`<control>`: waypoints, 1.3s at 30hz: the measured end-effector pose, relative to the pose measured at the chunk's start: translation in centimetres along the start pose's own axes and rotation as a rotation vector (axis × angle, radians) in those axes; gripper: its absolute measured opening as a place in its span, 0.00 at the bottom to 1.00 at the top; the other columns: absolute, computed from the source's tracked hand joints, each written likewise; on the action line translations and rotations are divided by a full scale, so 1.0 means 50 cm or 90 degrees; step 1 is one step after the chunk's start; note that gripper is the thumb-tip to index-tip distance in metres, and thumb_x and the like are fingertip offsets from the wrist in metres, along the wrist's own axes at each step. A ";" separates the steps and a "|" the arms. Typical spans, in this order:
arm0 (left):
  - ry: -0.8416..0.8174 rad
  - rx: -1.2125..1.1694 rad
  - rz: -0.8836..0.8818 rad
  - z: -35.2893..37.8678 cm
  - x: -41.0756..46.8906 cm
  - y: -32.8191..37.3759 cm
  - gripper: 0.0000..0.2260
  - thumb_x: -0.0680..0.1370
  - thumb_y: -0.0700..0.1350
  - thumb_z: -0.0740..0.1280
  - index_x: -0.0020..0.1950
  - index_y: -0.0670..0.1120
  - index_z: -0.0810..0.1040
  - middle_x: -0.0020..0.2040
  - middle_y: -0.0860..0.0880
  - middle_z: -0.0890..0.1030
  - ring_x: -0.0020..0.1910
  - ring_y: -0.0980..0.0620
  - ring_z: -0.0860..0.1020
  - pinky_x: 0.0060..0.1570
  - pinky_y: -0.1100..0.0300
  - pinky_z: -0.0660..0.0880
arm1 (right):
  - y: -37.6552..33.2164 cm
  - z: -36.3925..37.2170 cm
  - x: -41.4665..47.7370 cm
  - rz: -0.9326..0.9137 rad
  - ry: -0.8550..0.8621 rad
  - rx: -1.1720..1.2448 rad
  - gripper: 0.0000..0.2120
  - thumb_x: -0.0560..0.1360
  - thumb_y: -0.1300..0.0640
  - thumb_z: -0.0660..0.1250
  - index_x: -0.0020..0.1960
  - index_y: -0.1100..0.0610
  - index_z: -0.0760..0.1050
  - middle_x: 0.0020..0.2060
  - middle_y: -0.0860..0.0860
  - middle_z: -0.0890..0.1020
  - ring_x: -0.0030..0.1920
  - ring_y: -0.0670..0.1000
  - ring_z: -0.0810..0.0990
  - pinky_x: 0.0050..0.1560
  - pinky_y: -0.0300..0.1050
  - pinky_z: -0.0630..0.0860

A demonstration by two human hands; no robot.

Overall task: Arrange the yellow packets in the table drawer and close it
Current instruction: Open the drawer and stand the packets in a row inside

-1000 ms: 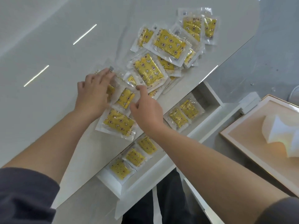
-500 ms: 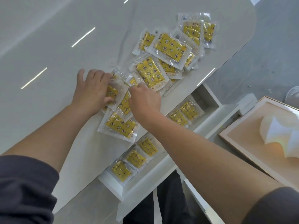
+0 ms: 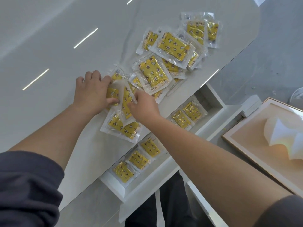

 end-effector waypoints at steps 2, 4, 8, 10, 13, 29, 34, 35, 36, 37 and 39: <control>-0.003 0.011 -0.012 0.005 -0.002 0.003 0.30 0.67 0.68 0.68 0.58 0.47 0.73 0.55 0.43 0.72 0.56 0.41 0.69 0.55 0.47 0.66 | 0.010 -0.001 -0.006 0.004 -0.013 0.018 0.04 0.78 0.59 0.62 0.47 0.56 0.67 0.37 0.49 0.71 0.36 0.50 0.71 0.32 0.45 0.69; -0.004 0.003 -0.026 0.004 -0.005 0.009 0.29 0.68 0.69 0.66 0.55 0.46 0.73 0.52 0.44 0.74 0.53 0.42 0.72 0.52 0.48 0.66 | 0.020 -0.005 -0.015 0.011 -0.026 0.039 0.07 0.79 0.60 0.60 0.56 0.57 0.67 0.42 0.49 0.72 0.40 0.51 0.74 0.35 0.45 0.71; -0.041 -0.127 -0.127 -0.006 -0.021 0.010 0.24 0.73 0.64 0.66 0.50 0.44 0.68 0.37 0.48 0.74 0.37 0.44 0.73 0.44 0.51 0.66 | 0.048 -0.027 -0.042 0.033 -0.051 0.119 0.08 0.80 0.58 0.59 0.59 0.56 0.65 0.39 0.47 0.71 0.36 0.46 0.72 0.31 0.39 0.68; -0.034 -0.280 -0.183 -0.014 -0.034 0.003 0.20 0.76 0.58 0.67 0.51 0.42 0.69 0.39 0.46 0.74 0.39 0.42 0.73 0.39 0.52 0.68 | 0.058 -0.046 -0.056 0.047 -0.056 0.228 0.09 0.79 0.59 0.62 0.58 0.53 0.68 0.44 0.50 0.76 0.42 0.50 0.77 0.39 0.41 0.75; -0.002 -0.483 -0.264 -0.037 -0.045 -0.002 0.15 0.78 0.52 0.66 0.51 0.39 0.72 0.43 0.44 0.74 0.41 0.45 0.72 0.35 0.55 0.68 | 0.069 -0.084 -0.064 0.051 -0.031 0.353 0.15 0.77 0.59 0.66 0.61 0.49 0.70 0.51 0.49 0.79 0.51 0.50 0.80 0.49 0.46 0.77; -0.029 -0.690 -0.560 -0.095 0.088 0.268 0.10 0.75 0.47 0.67 0.54 0.43 0.76 0.51 0.48 0.73 0.42 0.47 0.73 0.39 0.60 0.67 | 0.033 -0.403 0.162 -0.074 0.071 -0.112 0.20 0.79 0.54 0.63 0.68 0.60 0.67 0.64 0.56 0.73 0.63 0.56 0.73 0.52 0.45 0.70; 0.005 -0.568 -0.672 -0.085 0.104 0.292 0.20 0.76 0.50 0.67 0.66 0.44 0.74 0.65 0.43 0.70 0.61 0.42 0.74 0.46 0.56 0.70 | 0.022 -0.389 0.222 -0.197 0.073 -0.357 0.06 0.73 0.61 0.63 0.50 0.58 0.72 0.60 0.55 0.71 0.59 0.56 0.71 0.56 0.48 0.70; 0.024 -0.549 -0.665 -0.084 0.106 0.298 0.19 0.76 0.50 0.67 0.64 0.43 0.75 0.64 0.42 0.71 0.61 0.42 0.74 0.46 0.55 0.70 | 0.020 -0.386 0.226 -0.221 0.085 -0.385 0.07 0.73 0.61 0.63 0.51 0.58 0.73 0.62 0.54 0.71 0.62 0.56 0.69 0.59 0.49 0.69; 0.042 -0.528 -0.658 -0.081 0.107 0.303 0.18 0.76 0.50 0.68 0.62 0.41 0.76 0.63 0.43 0.71 0.60 0.42 0.74 0.47 0.55 0.71 | 0.018 -0.385 0.227 -0.246 0.096 -0.407 0.09 0.73 0.61 0.62 0.53 0.57 0.73 0.63 0.53 0.71 0.63 0.55 0.68 0.61 0.50 0.66; 0.062 -0.505 -0.654 -0.081 0.106 0.309 0.17 0.77 0.49 0.68 0.60 0.39 0.76 0.63 0.43 0.71 0.59 0.42 0.74 0.47 0.54 0.71 | 0.017 -0.383 0.225 -0.272 0.108 -0.428 0.10 0.73 0.61 0.62 0.54 0.56 0.73 0.62 0.52 0.71 0.63 0.55 0.68 0.62 0.51 0.64; 0.099 -0.467 -0.638 -0.087 0.101 0.322 0.15 0.77 0.48 0.68 0.56 0.37 0.76 0.62 0.43 0.70 0.57 0.43 0.73 0.46 0.55 0.70 | 0.017 -0.380 0.218 -0.316 0.120 -0.467 0.11 0.73 0.59 0.62 0.55 0.55 0.73 0.60 0.51 0.73 0.62 0.55 0.68 0.61 0.51 0.63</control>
Point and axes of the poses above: each hand's wrist, its own x-axis towards the middle knuckle, its own z-axis out of the palm, y = z × x, the point moved 3 cm from there along x, towards the middle knuckle
